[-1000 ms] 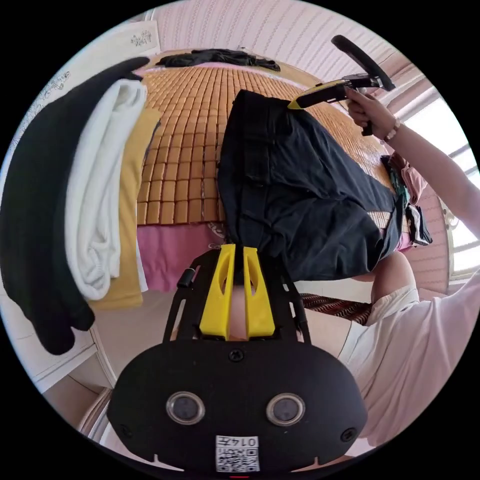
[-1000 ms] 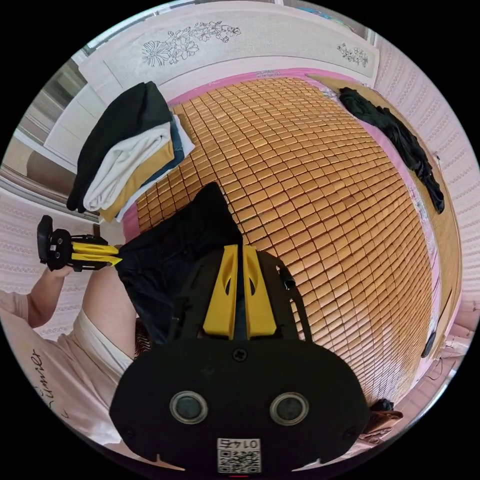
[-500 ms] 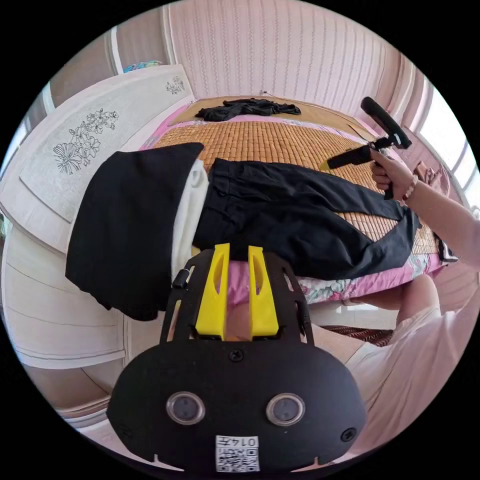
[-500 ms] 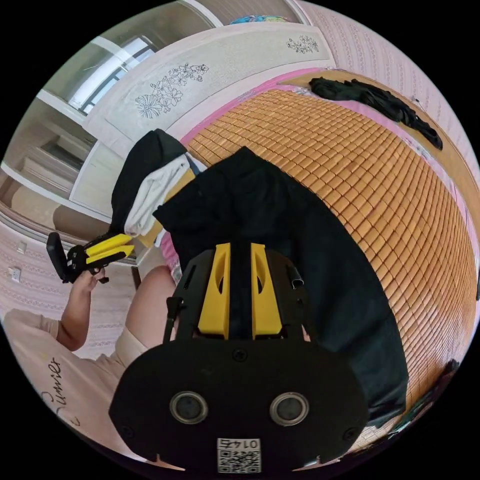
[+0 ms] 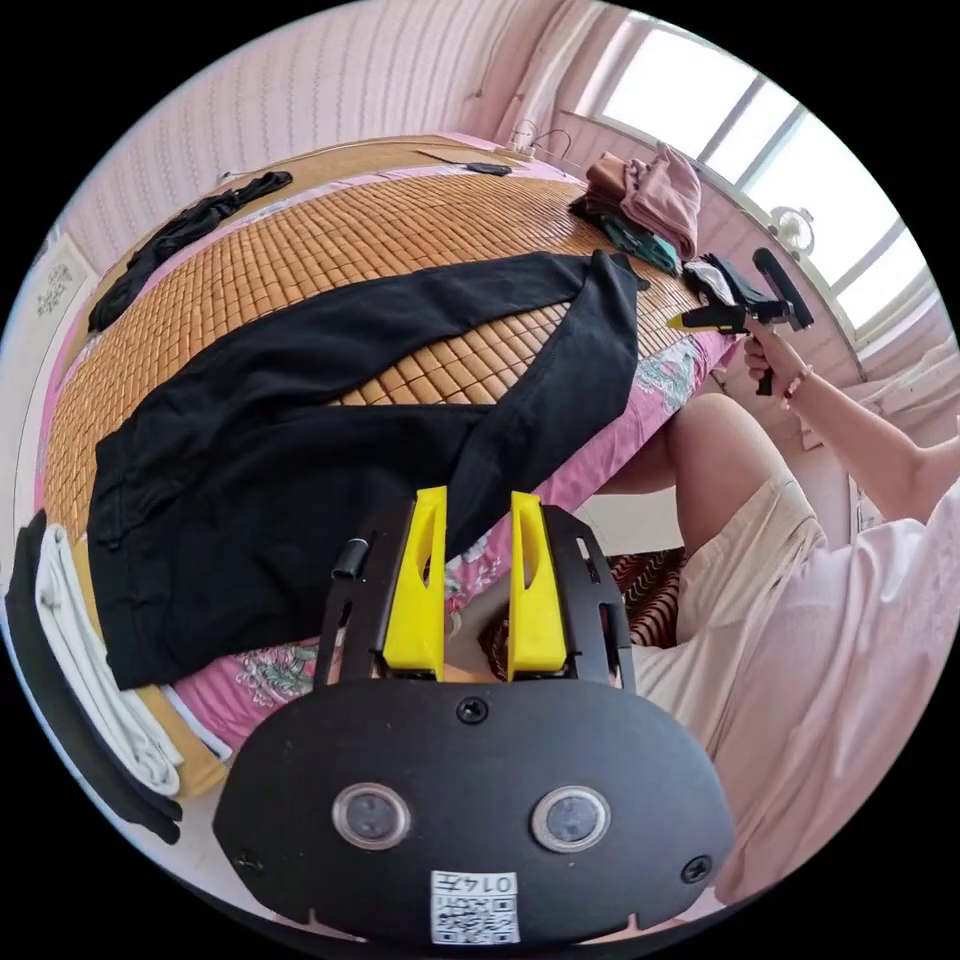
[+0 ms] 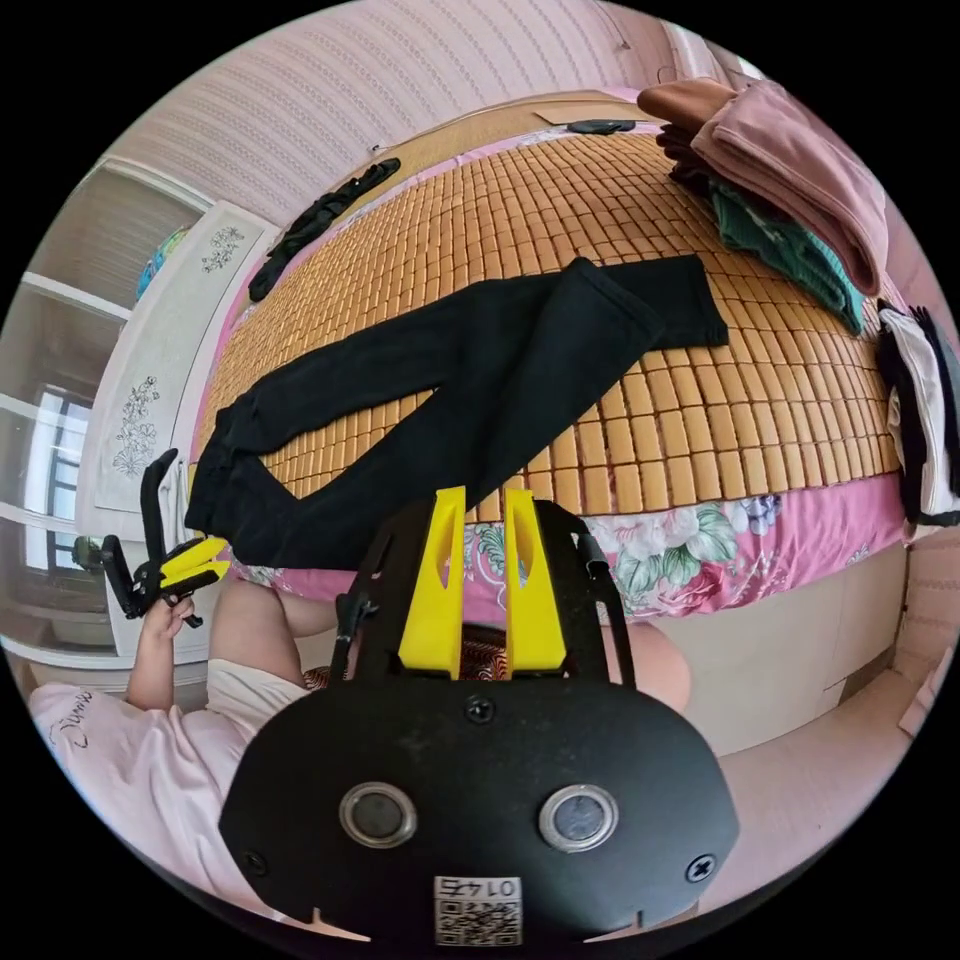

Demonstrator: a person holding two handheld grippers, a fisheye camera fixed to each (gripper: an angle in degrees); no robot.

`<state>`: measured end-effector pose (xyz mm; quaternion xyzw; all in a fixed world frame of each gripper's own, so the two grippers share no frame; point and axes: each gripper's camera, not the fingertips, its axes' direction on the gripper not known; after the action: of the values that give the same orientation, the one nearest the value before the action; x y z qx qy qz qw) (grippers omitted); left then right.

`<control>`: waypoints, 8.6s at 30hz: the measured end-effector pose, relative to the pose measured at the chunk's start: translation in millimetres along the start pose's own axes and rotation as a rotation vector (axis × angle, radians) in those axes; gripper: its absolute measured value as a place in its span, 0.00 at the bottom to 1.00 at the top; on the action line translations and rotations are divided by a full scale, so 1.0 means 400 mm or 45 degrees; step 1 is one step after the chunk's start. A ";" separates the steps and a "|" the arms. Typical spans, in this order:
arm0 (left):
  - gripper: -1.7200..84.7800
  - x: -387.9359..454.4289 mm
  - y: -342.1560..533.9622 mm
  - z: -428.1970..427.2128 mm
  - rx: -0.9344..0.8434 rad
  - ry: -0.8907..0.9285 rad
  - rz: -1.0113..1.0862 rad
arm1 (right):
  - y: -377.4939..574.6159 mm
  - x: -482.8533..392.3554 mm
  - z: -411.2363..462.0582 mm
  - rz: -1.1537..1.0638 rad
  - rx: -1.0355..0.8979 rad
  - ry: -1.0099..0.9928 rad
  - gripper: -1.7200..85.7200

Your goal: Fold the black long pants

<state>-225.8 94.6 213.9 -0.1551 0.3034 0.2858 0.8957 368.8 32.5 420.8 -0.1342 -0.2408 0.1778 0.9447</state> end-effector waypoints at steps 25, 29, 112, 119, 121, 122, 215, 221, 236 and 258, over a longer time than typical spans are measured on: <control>0.03 0.014 -0.113 0.217 -0.099 0.010 -0.152 | -0.113 0.239 -0.478 0.046 0.106 -0.182 0.03; 0.03 0.036 -0.100 0.099 0.376 -0.015 -0.041 | -0.039 0.312 -0.735 -0.066 0.583 -0.574 0.02; 0.01 -0.021 -0.091 0.375 0.005 -0.231 -0.314 | 0.150 0.188 -0.637 0.246 0.155 0.372 0.01; 0.01 -0.007 -0.083 0.370 0.031 -0.269 -0.328 | 0.187 0.194 -0.683 0.330 0.192 0.249 0.01; 0.01 -0.009 -0.087 0.357 0.030 -0.261 -0.358 | 0.191 0.174 -0.707 0.265 0.224 0.238 0.02; 0.01 0.004 -0.088 0.344 0.063 -0.277 -0.324 | 0.181 0.161 -0.714 0.217 0.211 0.227 0.02; 0.14 -0.620 0.625 -0.204 0.321 -0.048 -1.646 | 0.400 0.491 -0.919 0.664 0.284 -0.068 0.04; 0.06 -0.648 0.625 -0.231 0.255 -0.081 -1.492 | 0.400 0.496 -0.941 0.622 0.277 -0.016 0.04; 0.03 -0.689 0.695 -0.272 0.344 0.007 -1.496 | 0.488 0.657 -0.915 0.941 0.303 -0.254 0.10; 0.01 -0.713 0.729 -0.350 0.377 0.092 -1.504 | 0.388 0.669 -1.006 0.706 0.328 -0.344 0.03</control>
<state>-652.3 142.0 256.4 -0.1805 0.2328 -0.3101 0.9039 748.7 212.1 136.2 -0.0492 -0.2938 0.4731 0.8291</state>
